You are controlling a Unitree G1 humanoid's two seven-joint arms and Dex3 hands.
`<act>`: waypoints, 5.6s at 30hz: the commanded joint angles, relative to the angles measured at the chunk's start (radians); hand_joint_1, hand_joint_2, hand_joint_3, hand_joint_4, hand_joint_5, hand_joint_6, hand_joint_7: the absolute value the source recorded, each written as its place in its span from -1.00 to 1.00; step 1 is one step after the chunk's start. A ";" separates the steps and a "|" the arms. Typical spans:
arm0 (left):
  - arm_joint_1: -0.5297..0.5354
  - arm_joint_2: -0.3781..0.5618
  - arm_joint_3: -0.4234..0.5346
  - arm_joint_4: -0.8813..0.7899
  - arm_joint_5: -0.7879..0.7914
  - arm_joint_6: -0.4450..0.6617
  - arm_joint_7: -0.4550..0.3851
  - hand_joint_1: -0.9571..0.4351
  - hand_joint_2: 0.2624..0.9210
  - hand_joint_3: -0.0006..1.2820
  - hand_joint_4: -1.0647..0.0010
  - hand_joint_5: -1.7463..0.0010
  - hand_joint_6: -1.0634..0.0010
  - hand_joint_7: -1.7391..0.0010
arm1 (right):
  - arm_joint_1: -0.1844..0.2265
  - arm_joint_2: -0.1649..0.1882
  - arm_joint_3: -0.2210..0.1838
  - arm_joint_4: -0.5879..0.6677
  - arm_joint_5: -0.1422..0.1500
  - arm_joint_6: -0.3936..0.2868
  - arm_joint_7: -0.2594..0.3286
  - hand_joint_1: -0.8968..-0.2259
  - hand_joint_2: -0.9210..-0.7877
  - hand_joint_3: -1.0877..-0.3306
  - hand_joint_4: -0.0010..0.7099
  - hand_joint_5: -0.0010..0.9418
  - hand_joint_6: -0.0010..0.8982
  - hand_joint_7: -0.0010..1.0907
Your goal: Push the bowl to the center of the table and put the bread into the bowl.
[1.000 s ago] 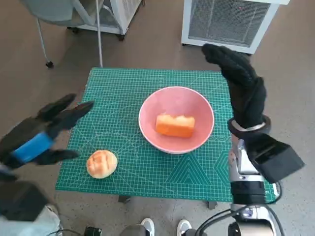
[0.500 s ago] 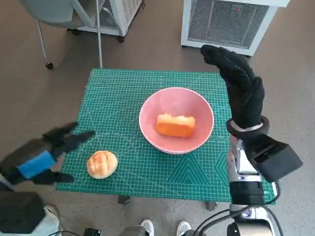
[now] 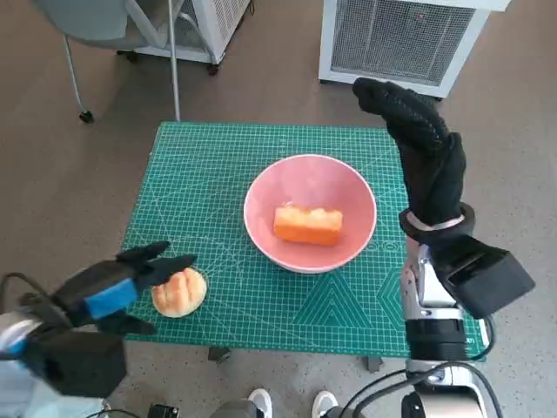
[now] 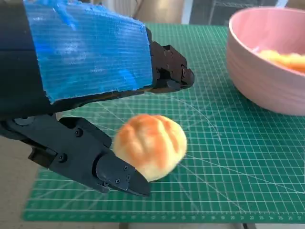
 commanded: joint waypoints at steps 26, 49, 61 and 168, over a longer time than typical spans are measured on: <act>-0.200 -0.070 -0.275 0.388 0.220 0.005 0.173 0.41 0.83 -0.95 -0.02 0.92 0.09 0.55 | 0.034 -0.023 0.002 -0.036 0.018 0.030 0.018 -0.33 -1.00 -0.28 -0.25 -0.98 -1.00 0.21; -0.141 0.005 -0.053 0.041 0.038 0.050 0.130 0.38 0.82 -0.77 -0.43 -0.24 -0.17 -0.37 | 0.026 -0.026 -0.002 -0.022 0.019 0.033 0.017 -0.30 -1.00 -0.29 -0.25 -0.98 -1.00 0.21; -0.368 -0.095 -0.004 -0.139 -0.009 0.117 0.197 0.38 0.95 -0.83 -0.30 -0.34 -0.12 -0.39 | 0.006 -0.032 -0.009 0.002 0.025 0.030 0.026 -0.31 -1.00 -0.28 -0.25 -0.98 -1.00 0.21; -0.664 -0.686 0.051 0.392 -0.676 -0.229 0.133 -0.71 1.00 -0.16 0.54 0.97 0.50 0.86 | -0.039 -0.041 0.002 -0.153 0.068 0.127 0.046 -0.34 -1.00 -0.18 -0.24 -0.98 -0.98 0.26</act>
